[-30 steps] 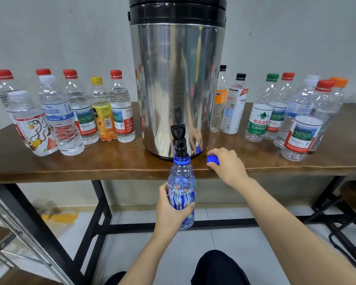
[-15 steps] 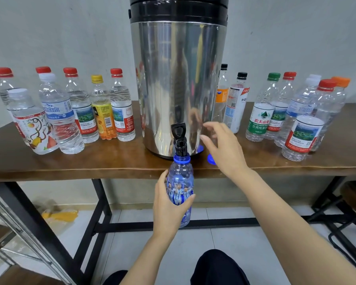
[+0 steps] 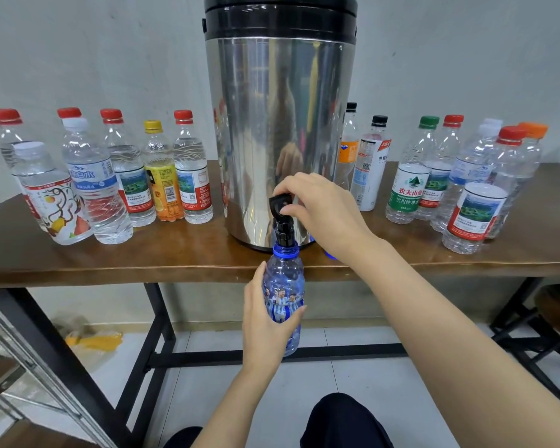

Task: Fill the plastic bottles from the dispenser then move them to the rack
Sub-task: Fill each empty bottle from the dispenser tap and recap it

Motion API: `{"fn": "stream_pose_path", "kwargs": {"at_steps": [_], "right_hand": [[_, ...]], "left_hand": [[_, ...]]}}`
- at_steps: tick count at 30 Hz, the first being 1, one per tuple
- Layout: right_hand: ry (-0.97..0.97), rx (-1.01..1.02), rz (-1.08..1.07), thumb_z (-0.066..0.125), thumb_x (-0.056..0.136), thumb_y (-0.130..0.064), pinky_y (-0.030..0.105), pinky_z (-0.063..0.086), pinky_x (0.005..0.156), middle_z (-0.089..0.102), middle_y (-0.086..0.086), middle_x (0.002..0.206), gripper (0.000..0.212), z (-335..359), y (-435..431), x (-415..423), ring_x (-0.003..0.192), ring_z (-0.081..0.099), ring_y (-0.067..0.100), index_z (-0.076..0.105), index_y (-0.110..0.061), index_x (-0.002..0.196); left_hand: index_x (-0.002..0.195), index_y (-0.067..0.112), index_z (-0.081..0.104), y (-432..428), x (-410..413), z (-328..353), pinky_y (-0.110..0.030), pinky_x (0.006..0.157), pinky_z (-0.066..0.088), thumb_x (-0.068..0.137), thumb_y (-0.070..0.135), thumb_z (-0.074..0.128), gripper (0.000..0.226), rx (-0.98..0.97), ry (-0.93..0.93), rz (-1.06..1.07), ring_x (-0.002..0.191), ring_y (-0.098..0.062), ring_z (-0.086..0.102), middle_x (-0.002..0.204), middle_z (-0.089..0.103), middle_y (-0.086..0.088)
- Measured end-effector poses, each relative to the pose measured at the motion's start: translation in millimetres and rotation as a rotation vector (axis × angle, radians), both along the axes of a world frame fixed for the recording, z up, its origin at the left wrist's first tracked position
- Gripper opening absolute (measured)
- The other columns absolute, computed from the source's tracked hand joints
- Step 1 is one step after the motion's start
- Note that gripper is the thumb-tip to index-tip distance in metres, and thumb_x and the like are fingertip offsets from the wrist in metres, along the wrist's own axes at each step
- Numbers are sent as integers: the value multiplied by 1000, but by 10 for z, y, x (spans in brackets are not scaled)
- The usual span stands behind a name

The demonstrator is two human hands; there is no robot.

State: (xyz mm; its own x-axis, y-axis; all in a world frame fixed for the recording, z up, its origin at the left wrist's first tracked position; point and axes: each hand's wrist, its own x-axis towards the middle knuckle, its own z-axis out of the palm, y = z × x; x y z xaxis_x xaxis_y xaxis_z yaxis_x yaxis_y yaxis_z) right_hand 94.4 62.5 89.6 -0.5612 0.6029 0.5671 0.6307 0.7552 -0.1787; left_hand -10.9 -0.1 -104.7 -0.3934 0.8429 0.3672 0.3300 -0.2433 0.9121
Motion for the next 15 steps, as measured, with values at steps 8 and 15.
{"fn": "stream_pose_path", "kwargs": {"at_steps": [8, 15], "right_hand": [[83, 99, -34, 62, 93, -18, 27, 31, 65, 48, -15, 91, 12, -101, 13, -30, 94, 46, 11, 64, -18, 105], [262, 200, -28, 66, 85, -14, 27, 39, 58, 62, -4, 86, 5, -283, 12, -45, 85, 50, 11, 65, -14, 90]], "left_hand": [[147, 35, 30, 15, -1, -2, -3, 94, 38, 70, 17, 88, 98, 5, 6, -10, 128, 8, 41, 139, 41, 21], [147, 31, 31, 8, 12, 7, -1, 91, 38, 70, 16, 88, 98, 10, 1, -17, 127, 10, 40, 138, 41, 19]]}}
